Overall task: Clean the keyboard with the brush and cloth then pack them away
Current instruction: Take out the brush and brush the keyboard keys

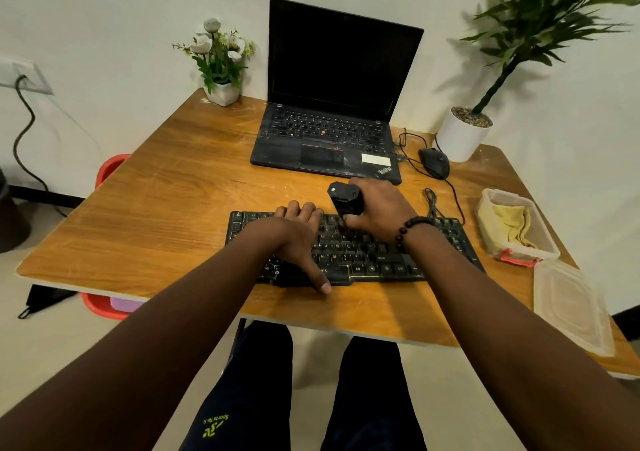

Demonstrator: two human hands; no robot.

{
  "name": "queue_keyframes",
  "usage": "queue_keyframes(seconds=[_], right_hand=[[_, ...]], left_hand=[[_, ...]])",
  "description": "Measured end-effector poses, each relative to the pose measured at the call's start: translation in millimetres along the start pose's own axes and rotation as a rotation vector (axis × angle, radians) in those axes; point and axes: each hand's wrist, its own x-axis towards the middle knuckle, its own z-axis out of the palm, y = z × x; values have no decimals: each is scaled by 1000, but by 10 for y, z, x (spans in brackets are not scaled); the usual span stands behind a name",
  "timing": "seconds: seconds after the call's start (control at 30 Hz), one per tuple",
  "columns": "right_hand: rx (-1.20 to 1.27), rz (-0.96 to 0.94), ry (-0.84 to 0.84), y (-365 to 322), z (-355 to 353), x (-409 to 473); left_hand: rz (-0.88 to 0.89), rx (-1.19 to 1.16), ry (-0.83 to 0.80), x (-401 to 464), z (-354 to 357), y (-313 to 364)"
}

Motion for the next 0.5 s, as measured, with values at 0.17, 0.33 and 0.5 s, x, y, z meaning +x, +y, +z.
queue_keyframes(seconds=[0.17,0.33,0.5], right_hand=[[23,-36,-115,22,-15,19],[42,-22,-62,51,-29,58],[-95,-16,21,29,-18,99]], left_hand=[[-3,-20,5,6,30,-15],[-6,-16,-10,35,41,-24],[8,16,-7,35,27,-17]])
